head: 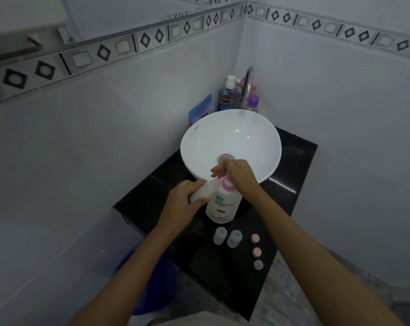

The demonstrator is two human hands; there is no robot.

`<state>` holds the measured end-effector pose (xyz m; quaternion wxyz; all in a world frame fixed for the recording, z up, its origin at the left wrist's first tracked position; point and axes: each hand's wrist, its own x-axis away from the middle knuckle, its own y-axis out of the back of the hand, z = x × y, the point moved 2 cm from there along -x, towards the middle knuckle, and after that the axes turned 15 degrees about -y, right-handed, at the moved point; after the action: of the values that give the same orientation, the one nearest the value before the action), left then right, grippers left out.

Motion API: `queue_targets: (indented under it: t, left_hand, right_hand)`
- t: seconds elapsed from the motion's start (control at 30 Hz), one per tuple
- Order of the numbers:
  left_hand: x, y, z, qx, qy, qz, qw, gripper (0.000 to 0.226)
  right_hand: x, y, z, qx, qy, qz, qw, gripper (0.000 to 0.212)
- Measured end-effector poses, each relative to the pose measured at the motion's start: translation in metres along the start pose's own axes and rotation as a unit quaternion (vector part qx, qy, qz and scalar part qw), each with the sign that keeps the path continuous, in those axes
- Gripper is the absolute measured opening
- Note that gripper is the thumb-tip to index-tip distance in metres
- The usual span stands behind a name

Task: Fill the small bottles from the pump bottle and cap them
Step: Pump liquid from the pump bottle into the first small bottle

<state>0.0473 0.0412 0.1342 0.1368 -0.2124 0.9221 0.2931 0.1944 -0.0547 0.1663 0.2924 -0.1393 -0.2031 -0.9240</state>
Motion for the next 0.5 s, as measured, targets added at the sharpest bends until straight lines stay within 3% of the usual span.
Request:
queue_targets:
  t: [0.27,0.5]
  left_hand:
    - [-0.004,0.002,-0.004,-0.02,-0.016,-0.001,1.0,0.048]
    - [0.001,0.013,0.001,-0.014,-0.015,-0.051,0.999,0.049]
  right_hand:
    - [0.002,0.0,0.001,0.007,-0.004,-0.003,1.0,0.046]
    - [0.001,0.001,0.0,0.018,-0.009,-0.013,1.0,0.045]
